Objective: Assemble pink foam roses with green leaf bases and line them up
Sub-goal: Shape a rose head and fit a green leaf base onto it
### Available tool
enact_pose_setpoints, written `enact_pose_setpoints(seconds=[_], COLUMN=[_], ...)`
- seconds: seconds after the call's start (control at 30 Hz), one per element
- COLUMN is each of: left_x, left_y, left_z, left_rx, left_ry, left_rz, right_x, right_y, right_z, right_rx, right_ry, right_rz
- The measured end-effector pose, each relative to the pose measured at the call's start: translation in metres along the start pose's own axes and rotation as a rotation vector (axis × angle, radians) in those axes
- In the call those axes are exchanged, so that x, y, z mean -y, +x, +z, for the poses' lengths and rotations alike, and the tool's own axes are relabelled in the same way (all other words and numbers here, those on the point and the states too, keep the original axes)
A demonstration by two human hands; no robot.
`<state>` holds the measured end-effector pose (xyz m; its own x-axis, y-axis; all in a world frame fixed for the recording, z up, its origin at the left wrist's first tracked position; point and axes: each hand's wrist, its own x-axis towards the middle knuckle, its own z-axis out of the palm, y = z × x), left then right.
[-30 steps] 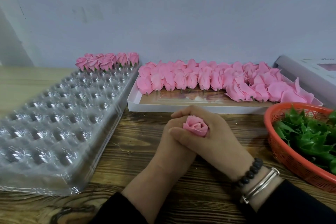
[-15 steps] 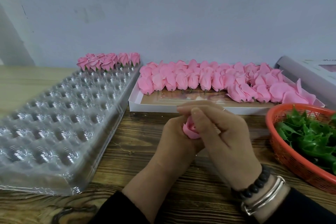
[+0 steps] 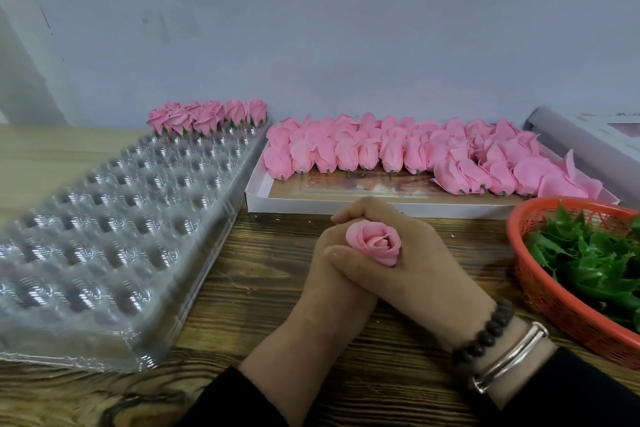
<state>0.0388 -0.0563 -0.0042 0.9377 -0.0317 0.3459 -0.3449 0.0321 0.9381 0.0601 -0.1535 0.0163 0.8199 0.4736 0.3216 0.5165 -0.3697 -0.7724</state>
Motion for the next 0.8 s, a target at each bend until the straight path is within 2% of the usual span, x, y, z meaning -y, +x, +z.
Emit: enact_pose_setpoints(seconds=[0.2, 0.3, 0.4, 0.5, 0.53, 0.57, 0.63, 0.67, 0.73, 0.8], left_x=[-0.004, -0.004, -0.01, -0.007, -0.01, -0.005, -0.005, -0.006, -0.003, 0.001], left_y=[0.001, 0.003, 0.004, 0.002, 0.001, 0.0, -0.002, -0.002, -0.002, -0.002], left_z=[-0.006, -0.007, -0.001, 0.005, 0.008, 0.007, 0.005, 0.003, 0.004, 0.001], left_rx=[0.012, -0.021, -0.038, 0.037, -0.006, -0.008, 0.023, 0.027, 0.017, -0.012], left_ry=[0.183, 0.268, 0.265, 0.027, -0.046, -0.07, 0.012, -0.019, -0.005, -0.098], left_rz=[0.153, 0.095, 0.066, -0.015, -0.088, -0.078, 0.045, 0.066, 0.055, 0.028], right_x=[-0.008, -0.001, 0.009, 0.009, 0.009, 0.008, 0.008, 0.008, 0.008, 0.006], right_y=[-0.001, -0.004, -0.004, -0.004, -0.004, -0.004, -0.003, -0.003, -0.003, -0.002], right_z=[-0.012, -0.01, 0.0, 0.012, 0.014, 0.015, 0.014, 0.012, 0.008, 0.002], right_rx=[0.163, -0.028, -0.235, -0.32, -0.333, -0.339, -0.328, -0.301, -0.193, -0.064], right_ry=[0.062, 0.198, 0.129, -0.039, -0.09, -0.125, -0.139, -0.12, -0.057, 0.001], right_rz=[0.023, -0.119, -0.286, -0.334, -0.337, -0.34, -0.319, -0.275, -0.135, -0.037])
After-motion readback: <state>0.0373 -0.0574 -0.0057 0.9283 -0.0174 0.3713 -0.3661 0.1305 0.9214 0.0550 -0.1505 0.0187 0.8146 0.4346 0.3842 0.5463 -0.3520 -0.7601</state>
